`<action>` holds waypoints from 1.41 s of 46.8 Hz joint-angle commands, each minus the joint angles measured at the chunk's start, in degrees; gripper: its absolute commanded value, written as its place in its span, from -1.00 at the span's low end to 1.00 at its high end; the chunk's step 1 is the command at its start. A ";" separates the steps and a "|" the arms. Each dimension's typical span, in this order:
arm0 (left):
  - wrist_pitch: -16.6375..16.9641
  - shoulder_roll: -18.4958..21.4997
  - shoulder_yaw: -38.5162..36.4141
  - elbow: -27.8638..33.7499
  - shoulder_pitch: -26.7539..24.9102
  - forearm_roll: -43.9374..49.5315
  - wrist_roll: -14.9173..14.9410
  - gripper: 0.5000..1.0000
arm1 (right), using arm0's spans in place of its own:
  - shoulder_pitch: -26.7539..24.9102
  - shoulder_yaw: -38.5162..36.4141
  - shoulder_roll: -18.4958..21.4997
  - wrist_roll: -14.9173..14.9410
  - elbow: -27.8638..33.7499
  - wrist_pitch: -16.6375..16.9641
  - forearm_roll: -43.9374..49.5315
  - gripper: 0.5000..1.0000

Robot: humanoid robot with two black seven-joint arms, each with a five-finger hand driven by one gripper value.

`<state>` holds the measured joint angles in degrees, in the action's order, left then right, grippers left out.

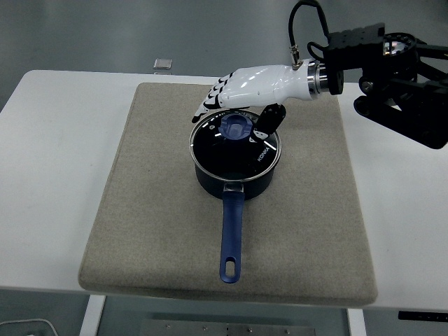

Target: Lift the pot lid and place it to the right of the pot.

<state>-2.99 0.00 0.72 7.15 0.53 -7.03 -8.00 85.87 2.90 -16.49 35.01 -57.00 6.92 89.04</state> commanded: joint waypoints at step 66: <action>0.00 0.00 -0.01 0.06 0.00 0.00 0.00 1.00 | -0.97 3.52 2.69 -0.01 4.18 -4.28 0.96 0.58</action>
<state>-2.99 0.00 0.70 7.14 0.53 -7.03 -8.01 85.04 6.28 -14.14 35.00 -53.17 2.87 90.00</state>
